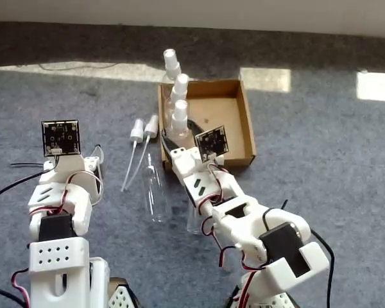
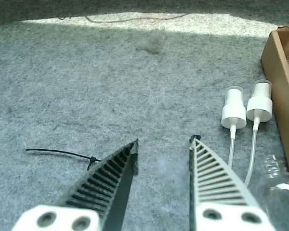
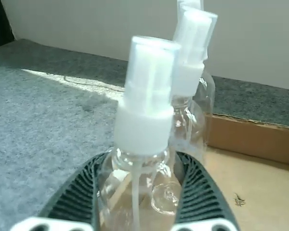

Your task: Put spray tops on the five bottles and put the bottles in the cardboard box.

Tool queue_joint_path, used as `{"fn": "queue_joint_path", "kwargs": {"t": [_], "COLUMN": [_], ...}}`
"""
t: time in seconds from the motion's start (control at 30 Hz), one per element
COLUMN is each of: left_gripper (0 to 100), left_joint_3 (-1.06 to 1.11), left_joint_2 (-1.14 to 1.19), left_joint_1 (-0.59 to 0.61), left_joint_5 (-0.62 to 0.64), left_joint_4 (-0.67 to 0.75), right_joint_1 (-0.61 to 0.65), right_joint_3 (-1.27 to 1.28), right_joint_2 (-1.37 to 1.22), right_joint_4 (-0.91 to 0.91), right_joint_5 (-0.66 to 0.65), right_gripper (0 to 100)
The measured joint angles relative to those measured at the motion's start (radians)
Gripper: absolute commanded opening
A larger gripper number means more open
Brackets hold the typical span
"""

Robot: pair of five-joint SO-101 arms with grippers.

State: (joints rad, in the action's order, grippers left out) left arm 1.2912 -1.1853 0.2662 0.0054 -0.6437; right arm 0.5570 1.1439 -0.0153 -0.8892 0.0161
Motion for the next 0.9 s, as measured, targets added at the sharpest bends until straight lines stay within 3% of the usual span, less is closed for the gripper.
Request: {"fn": "queue_joint_path", "kwargs": {"t": [0.13, 0.4, 0.9], "left_gripper": [17, 17, 17], "left_joint_3": [0.0, 0.0, 0.0], "left_joint_2": [0.0, 0.0, 0.0], "left_joint_1": [0.0, 0.0, 0.0], "left_joint_5": [0.0, 0.0, 0.0], "left_joint_4": [0.0, 0.0, 0.0], "right_joint_1": [0.006, 0.006, 0.011], "right_joint_3": [0.0, 0.0, 0.0], "right_joint_2": [0.0, 0.0, 0.0], "right_joint_4": [0.0, 0.0, 0.0], "right_joint_5": [0.0, -0.081, -0.089], "right_gripper": [13.2, 13.5, 13.6]}}
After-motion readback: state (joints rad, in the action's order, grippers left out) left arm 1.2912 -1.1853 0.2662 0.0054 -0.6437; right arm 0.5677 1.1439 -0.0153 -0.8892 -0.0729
